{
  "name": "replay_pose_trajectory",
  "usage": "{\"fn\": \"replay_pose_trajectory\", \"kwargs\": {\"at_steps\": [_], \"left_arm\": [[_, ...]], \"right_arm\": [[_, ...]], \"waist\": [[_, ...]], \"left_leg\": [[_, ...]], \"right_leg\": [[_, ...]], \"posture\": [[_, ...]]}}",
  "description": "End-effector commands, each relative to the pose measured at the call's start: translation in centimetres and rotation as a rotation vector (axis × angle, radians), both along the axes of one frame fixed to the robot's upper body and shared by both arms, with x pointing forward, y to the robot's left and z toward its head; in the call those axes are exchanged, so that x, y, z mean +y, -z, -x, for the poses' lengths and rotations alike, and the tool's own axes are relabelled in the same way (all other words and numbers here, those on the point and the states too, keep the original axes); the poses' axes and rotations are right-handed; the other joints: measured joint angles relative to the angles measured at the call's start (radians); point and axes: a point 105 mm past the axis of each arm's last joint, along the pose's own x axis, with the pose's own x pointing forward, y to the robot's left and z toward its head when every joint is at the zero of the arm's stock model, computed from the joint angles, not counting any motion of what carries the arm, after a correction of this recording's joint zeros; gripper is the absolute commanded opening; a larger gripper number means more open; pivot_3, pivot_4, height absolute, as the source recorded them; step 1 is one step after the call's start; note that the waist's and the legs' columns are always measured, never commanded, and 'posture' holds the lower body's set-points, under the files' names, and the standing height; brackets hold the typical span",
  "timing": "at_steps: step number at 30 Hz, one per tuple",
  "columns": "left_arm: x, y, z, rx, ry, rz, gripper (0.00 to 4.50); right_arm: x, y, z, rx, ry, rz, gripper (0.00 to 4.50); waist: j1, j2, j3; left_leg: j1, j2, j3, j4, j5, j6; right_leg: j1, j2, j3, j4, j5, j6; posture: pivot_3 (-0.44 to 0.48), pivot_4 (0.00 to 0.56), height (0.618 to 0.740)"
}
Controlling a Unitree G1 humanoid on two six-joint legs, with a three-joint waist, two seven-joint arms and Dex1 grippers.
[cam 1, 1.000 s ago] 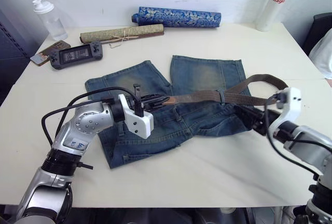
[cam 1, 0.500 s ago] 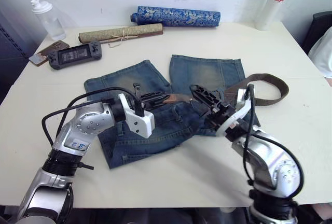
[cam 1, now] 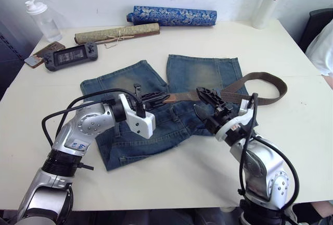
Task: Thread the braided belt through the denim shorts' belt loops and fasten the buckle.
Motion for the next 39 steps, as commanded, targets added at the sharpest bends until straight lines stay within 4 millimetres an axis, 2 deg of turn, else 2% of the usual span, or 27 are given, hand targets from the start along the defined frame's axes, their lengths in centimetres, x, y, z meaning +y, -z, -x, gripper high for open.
{"fn": "replay_pose_trajectory", "kwargs": {"at_steps": [1,4,14,17,21,23,27,29,30,33,36,39], "left_arm": [[0.1,-2.1,0.1,-0.087,-0.005,0.033,0.0],[-0.3,-2.4,0.6,-0.09,0.026,0.061,0.0],[0.0,-2.3,1.2,-0.085,0.042,0.057,0.0],[0.0,-2.1,1.2,-0.085,0.037,0.049,0.0],[0.0,-2.0,1.2,-0.085,0.034,0.043,0.0],[0.0,-2.0,1.1,-0.083,0.032,0.041,0.0],[-0.1,-1.6,1.4,-0.044,0.047,0.05,0.0],[-0.1,-1.7,1.5,-0.013,0.056,0.077,0.89],[-0.1,-1.4,1.5,0.035,0.05,0.082,1.12],[0.7,-1.0,1.4,0.223,0.015,0.147,2.44],[2.7,-1.9,0.8,0.422,-0.057,0.316,2.44],[5.7,-1.5,0.9,0.691,-0.14,0.478,2.44]], "right_arm": [[0.8,-0.6,1.0,-0.04,-0.044,-0.012,3.54],[0.9,0.4,0.2,-0.005,-0.061,-0.007,3.54],[-0.5,0.4,-2.9,0.014,-0.012,-0.064,3.54],[-0.7,0.4,-3.1,0.015,-0.004,-0.075,2.64],[-0.7,0.2,-3.1,0.008,-0.003,-0.078,0.81],[-0.7,0.1,-3.1,0.004,-0.003,-0.079,0.11],[-0.7,0.0,-3.2,0.002,-0.003,-0.082,0.11],[-0.7,-0.1,-3.2,0.003,0.001,-0.09,0.0],[-0.7,-0.2,-3.2,0.001,0.002,-0.092,0.0],[-0.9,-0.5,-3.2,-0.015,0.008,-0.09,0.0],[-1.3,-0.5,-3.2,-0.055,0.007,-0.024,0.0],[-1.7,-0.8,-3.2,-0.122,-0.002,0.034,0.0]], "waist": [[0.0,0.0,0.0],[0.0,0.0,0.0],[0.0,0.0,0.0],[0.0,0.0,0.0],[-0.001,0.0,0.0],[-0.001,0.0,0.0],[-0.001,0.0,0.0],[-0.001,0.0,0.0],[-0.001,0.0,0.0],[-0.002,0.0,0.0],[-0.004,0.0,0.0],[-0.008,0.0,0.0]], "left_leg": [[0.0,0.0,0.0,0.0,0.0,0.0],[0.0,0.0,0.0,0.0,0.0,0.0],[-0.001,0.0,0.0,0.0,0.0,0.0],[-0.001,0.0,0.0,0.0,0.0,0.0],[-0.001,0.0,0.0,0.0,0.0,0.0],[-0.001,0.0,0.0,0.0,0.0,0.0],[-0.001,0.0,0.001,0.001,0.0,0.0],[-0.001,0.0,0.001,0.001,0.0,0.0],[-0.001,0.0,0.0,0.001,0.0,0.0],[-0.001,0.0,0.001,0.0,0.0,0.0],[-0.001,0.0,0.0,0.001,0.0,0.0],[-0.001,0.001,0.0,0.0,0.0,0.0]], "right_leg": [[0.0,0.0,0.0,0.0,0.0,0.0],[0.0,0.0,0.0,0.0,0.0,0.0],[-0.002,0.0,0.001,0.002,0.0,-0.001],[-0.002,0.0,0.001,0.003,0.0,-0.001],[-0.003,0.0,0.001,0.003,0.0,-0.001],[-0.003,0.0,0.001,0.004,0.0,-0.001],[-0.003,0.0,0.001,0.004,0.0,-0.001],[-0.003,0.0,0.001,0.004,0.0,-0.001],[-0.003,0.0,0.001,0.004,0.0,-0.001],[-0.003,0.0,0.001,0.004,-0.001,-0.001],[-0.003,0.0,0.001,0.004,-0.001,-0.001],[-0.003,0.001,0.001,0.004,-0.001,-0.002]], "posture": [[0.0,0.15,0.637],[0.0,0.15,0.637],[0.0,0.15,0.637],[0.0,0.15,0.637],[0.0,0.15,0.637],[0.0,0.15,0.637],[0.0,0.15,0.637],[0.0,0.15,0.637],[0.0,0.15,0.637],[0.0,0.15,0.637],[0.0,0.15,0.637],[0.0,0.15,0.637]]}}
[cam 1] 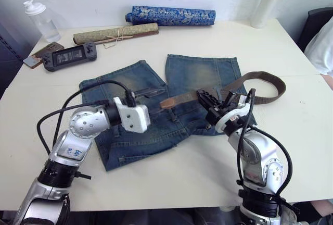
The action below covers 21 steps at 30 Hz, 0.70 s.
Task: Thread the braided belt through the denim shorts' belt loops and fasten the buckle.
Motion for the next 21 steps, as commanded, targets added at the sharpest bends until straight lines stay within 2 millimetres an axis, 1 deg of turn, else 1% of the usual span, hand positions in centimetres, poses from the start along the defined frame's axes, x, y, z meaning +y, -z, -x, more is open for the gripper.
{"fn": "replay_pose_trajectory", "kwargs": {"at_steps": [1,3,6,9,13,16,21], "left_arm": [[3.5,-0.8,1.2,0.295,-0.049,0.2,2.44],[4.4,0.2,2.7,0.46,-0.026,0.246,2.44],[5.0,1.0,4.7,0.597,-0.002,0.287,2.44],[5.3,1.2,5.4,0.647,-0.012,0.334,2.44],[4.8,1.4,5.9,0.683,-0.007,0.37,2.44],[4.3,1.7,6.0,0.691,-0.012,0.365,2.44],[4.1,1.6,6.1,0.691,-0.016,0.376,2.44]], "right_arm": [[-0.2,-1.5,0.3,-0.132,-0.021,0.041,0.0],[-0.6,-1.7,0.2,-0.157,-0.012,0.067,0.0],[-1.3,-1.8,-0.4,-0.185,0.014,0.126,0.0],[-1.7,-1.7,-1.1,-0.203,0.018,0.165,0.0],[-1.4,-1.5,-1.7,-0.211,0.009,0.185,0.0],[-1.2,-1.1,-2.0,-0.21,-0.001,0.202,0.0],[-0.7,0.0,-2.2,-0.207,-0.026,0.243,0.0]], "waist": [[-0.005,0.0,0.0],[-0.016,0.0,0.0],[-0.018,0.0,0.0],[-0.007,0.0,0.0],[0.009,0.0,0.0],[0.01,0.0,0.0],[0.009,0.0,0.0]], "left_leg": [[0.0,0.0,0.0,0.0,0.0,0.0],[0.0,0.001,-0.001,-0.001,0.0,0.001],[0.0,0.001,-0.001,-0.001,-0.001,0.001],[0.0,0.002,-0.001,0.0,-0.001,0.001],[0.0,0.002,-0.001,0.001,-0.001,0.001],[-0.001,0.002,0.0,0.002,-0.001,0.001],[-0.001,0.003,0.0,0.002,-0.001,0.001]], "right_leg": [[0.0,0.001,0.0,0.0,0.0,-0.001],[0.0,0.001,0.0,0.0,-0.001,-0.002],[-0.001,0.001,0.0,0.001,-0.002,-0.004],[-0.001,0.001,-0.001,0.002,-0.003,-0.005],[0.0,0.001,-0.001,0.002,-0.003,-0.006],[-0.001,0.001,-0.001,0.003,-0.003,-0.006],[-0.001,0.001,-0.001,0.003,-0.004,-0.007]], "posture": [[0.0,0.15,0.637],[0.0,0.15,0.637],[0.0,0.15,0.637],[0.0,0.15,0.637],[0.0,0.15,0.637],[0.0,0.15,0.637],[0.0,0.15,0.637]]}}
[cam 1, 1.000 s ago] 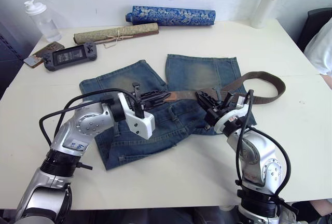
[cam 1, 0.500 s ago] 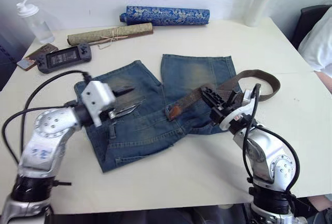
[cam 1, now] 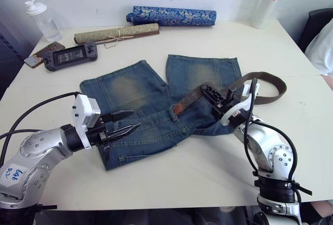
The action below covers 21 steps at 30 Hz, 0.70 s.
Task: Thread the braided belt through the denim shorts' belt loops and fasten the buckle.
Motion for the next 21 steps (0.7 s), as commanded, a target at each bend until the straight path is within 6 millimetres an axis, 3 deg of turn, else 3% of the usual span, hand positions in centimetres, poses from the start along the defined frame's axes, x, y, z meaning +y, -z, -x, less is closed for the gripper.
{"fn": "replay_pose_trajectory", "kwargs": {"at_steps": [1,6,12,18,21], "left_arm": [[-0.4,-0.8,0.5,-0.036,0.014,0.004,2.44],[-0.6,-0.2,0.6,-0.05,0.021,-0.039,2.44],[-0.8,1.0,-0.5,-0.164,-0.003,-0.172,2.44],[-1.2,2.4,-1.9,-0.516,0.022,-0.486,2.44],[-1.5,3.6,-1.9,-0.691,0.089,-0.613,2.44]], "right_arm": [[0.5,-0.3,0.2,-0.046,-0.032,0.043,0.0],[1.6,0.6,0.4,-0.035,-0.07,0.08,0.0],[3.6,3.7,0.7,0.122,-0.111,0.117,0.0],[5.0,5.9,1.6,0.296,-0.147,0.072,0.0],[4.8,6.8,1.7,0.372,-0.142,0.035,0.0]], "waist": [[0.0,0.0,0.0],[0.0,0.0,0.0],[0.0,0.0,0.0],[0.0,-0.007,-0.006],[-0.001,-0.012,-0.01]], "left_leg": [[0.0,0.0,0.0,0.0,0.0,0.0],[0.0,0.0,0.0,0.0,0.0,0.0],[-0.001,0.0,0.0,0.0,0.0,0.0],[-0.002,0.001,0.0,0.0,0.0,0.0],[-0.002,0.001,0.0,0.0,-0.001,0.001]], "right_leg": [[0.0,0.0,0.0,0.0,0.0,0.0],[0.0,0.0,0.0,0.0,0.0,0.0],[-0.001,0.0,0.0,0.001,-0.001,-0.002],[-0.002,0.0,-0.001,0.003,-0.002,-0.005],[-0.003,0.0,-0.001,0.005,-0.004,-0.007]], "posture": [[0.0,0.15,0.637],[0.0,0.15,0.637],[0.0,0.15,0.637],[0.0,0.15,0.637],[0.0,0.15,0.637]]}}
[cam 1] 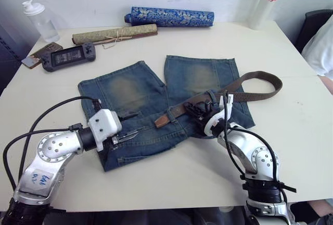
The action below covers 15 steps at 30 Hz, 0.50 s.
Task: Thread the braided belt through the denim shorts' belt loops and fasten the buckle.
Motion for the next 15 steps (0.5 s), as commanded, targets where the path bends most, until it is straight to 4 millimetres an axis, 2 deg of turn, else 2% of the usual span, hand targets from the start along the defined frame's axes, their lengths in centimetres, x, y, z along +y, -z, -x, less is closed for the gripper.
{"fn": "replay_pose_trajectory", "kwargs": {"at_steps": [1,8,15], "left_arm": [[-0.7,0.8,0.0,-0.266,0.108,-0.203,2.44],[-1.1,1.9,-1.8,-0.493,0.167,-0.332,2.44],[-2.6,2.1,-3.0,-0.594,0.194,-0.319,2.44]], "right_arm": [[0.8,2.4,0.9,0.149,-0.042,-0.024,0.0],[0.9,1.7,0.7,0.134,-0.062,-0.024,0.0],[1.7,1.0,0.9,0.11,-0.073,-0.046,0.0]], "waist": [[0.0,-0.003,-0.004],[0.0,-0.003,-0.005],[-0.003,-0.003,-0.005]], "left_leg": [[0.0,0.001,0.0,0.0,-0.001,0.0],[0.001,0.001,-0.002,0.001,-0.002,0.002],[0.002,0.001,-0.002,0.0,-0.002,0.003]], "right_leg": [[0.0,0.0,-0.001,0.002,-0.002,-0.003],[-0.001,0.001,-0.003,0.005,-0.003,-0.003],[-0.001,0.002,-0.002,0.006,-0.003,0.0]], "posture": [[0.0,0.15,0.637],[0.0,0.15,0.637],[0.0,0.15,0.637]]}}
